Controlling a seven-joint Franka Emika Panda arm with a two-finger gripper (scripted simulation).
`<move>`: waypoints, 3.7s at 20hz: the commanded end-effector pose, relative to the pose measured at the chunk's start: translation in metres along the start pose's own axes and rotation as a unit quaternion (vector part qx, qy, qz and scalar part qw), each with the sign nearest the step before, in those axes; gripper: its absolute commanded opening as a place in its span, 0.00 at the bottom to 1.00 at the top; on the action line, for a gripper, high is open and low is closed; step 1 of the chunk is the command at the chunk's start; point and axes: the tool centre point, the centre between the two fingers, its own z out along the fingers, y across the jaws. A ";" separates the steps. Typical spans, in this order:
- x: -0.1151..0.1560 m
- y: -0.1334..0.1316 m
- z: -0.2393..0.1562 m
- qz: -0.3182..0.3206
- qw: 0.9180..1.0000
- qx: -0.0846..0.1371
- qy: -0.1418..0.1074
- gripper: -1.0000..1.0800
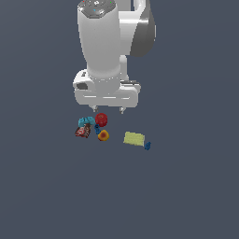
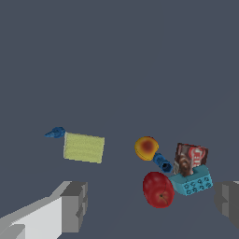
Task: Pick up a designated object from a clutter of objects.
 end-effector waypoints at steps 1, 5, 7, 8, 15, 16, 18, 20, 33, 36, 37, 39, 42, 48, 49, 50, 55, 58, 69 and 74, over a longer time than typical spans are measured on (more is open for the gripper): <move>-0.004 0.005 0.013 -0.001 1.000 0.001 0.000 0.96; -0.014 0.016 0.038 -0.003 1.000 0.002 0.002 0.96; -0.021 0.023 0.054 -0.005 1.000 0.003 0.003 0.96; -0.025 0.026 0.062 -0.005 1.000 0.003 0.003 0.96; -0.062 0.050 0.117 -0.009 1.000 0.003 0.007 0.96; -0.068 0.053 0.124 -0.010 1.000 0.003 0.007 0.96; -0.079 0.059 0.137 -0.011 1.000 0.003 0.008 0.96; -0.090 0.063 0.148 -0.012 1.000 0.002 0.009 0.96; -0.131 0.077 0.183 -0.014 1.000 0.000 0.011 0.96; -0.131 0.077 0.183 -0.014 1.000 0.000 0.011 0.96; -0.131 0.077 0.183 -0.014 1.000 0.000 0.011 0.96; -0.131 0.077 0.185 -0.014 1.000 0.000 0.011 0.96; -0.132 0.077 0.191 -0.014 1.000 -0.001 0.011 0.96; -0.132 0.078 0.214 -0.014 1.000 -0.001 0.011 0.96; -0.132 0.078 0.218 -0.014 1.000 -0.001 0.011 0.96; -0.132 0.078 0.221 -0.014 1.000 -0.001 0.011 0.96; -0.132 0.078 0.232 -0.014 1.000 -0.001 0.011 0.96; -0.131 0.078 0.234 -0.014 1.000 0.000 0.012 0.96; -0.113 0.091 0.214 -0.003 0.999 -0.007 0.040 0.00; -0.110 0.088 0.210 -0.003 0.999 -0.007 0.040 0.00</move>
